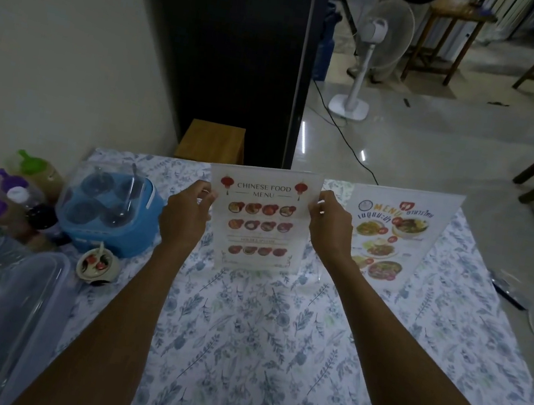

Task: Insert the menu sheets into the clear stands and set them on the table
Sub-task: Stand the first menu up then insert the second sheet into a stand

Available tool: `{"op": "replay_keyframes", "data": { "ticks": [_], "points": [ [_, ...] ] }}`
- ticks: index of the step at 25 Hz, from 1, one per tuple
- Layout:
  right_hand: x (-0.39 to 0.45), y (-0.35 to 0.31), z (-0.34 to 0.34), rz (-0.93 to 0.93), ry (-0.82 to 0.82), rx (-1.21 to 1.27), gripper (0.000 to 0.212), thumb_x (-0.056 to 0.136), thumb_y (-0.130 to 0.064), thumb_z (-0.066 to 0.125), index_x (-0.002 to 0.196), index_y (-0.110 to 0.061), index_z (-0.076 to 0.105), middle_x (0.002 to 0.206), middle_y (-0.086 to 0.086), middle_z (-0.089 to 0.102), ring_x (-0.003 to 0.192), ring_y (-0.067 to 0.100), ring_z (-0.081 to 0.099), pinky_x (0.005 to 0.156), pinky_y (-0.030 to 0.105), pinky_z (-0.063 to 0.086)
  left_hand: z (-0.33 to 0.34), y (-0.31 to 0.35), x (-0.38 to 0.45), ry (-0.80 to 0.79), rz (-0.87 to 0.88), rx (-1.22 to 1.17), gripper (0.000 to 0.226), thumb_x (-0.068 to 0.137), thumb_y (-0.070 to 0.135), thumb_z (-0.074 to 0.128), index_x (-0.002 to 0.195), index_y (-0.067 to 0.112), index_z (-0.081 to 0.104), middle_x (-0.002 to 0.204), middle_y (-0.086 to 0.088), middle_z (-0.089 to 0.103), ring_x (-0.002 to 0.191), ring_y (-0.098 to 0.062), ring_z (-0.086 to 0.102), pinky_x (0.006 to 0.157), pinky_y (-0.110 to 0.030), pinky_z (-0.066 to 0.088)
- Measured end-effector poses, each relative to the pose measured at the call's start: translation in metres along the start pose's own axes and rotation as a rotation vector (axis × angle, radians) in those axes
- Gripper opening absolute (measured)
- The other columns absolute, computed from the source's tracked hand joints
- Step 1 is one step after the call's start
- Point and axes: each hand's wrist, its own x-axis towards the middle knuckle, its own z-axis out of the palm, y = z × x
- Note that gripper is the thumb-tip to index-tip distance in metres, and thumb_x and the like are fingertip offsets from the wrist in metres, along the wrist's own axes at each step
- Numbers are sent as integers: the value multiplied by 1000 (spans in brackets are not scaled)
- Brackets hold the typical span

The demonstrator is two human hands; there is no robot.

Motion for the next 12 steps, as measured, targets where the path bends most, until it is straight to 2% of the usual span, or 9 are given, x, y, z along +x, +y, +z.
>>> {"op": "replay_keyframes", "data": {
  "ticks": [3,7,12],
  "points": [
    [0,-1,3,5,2,-27,10,99,-13,47,92,-16,52,86,5,67,71,23,65,62,46,59,0,-2,2,6,12,39,16,99,40,54,102,29,66,104,8,75,61,-11,70,68,-37,58],
    [-1,-4,1,6,10,-60,15,98,-9,44,85,-15,47,77,4,62,66,24,62,59,47,58,3,-6,5,-8,32,86,18,98,42,54,103,30,66,107,6,76,73,-21,73,72,-41,60],
    [4,-6,3,27,-15,-85,11,95,-6,47,86,-12,49,81,7,63,72,27,63,64,47,58,3,-6,7,-26,32,116,18,98,41,56,103,28,67,103,3,77,77,-21,74,75,-42,61]
  ]
}}
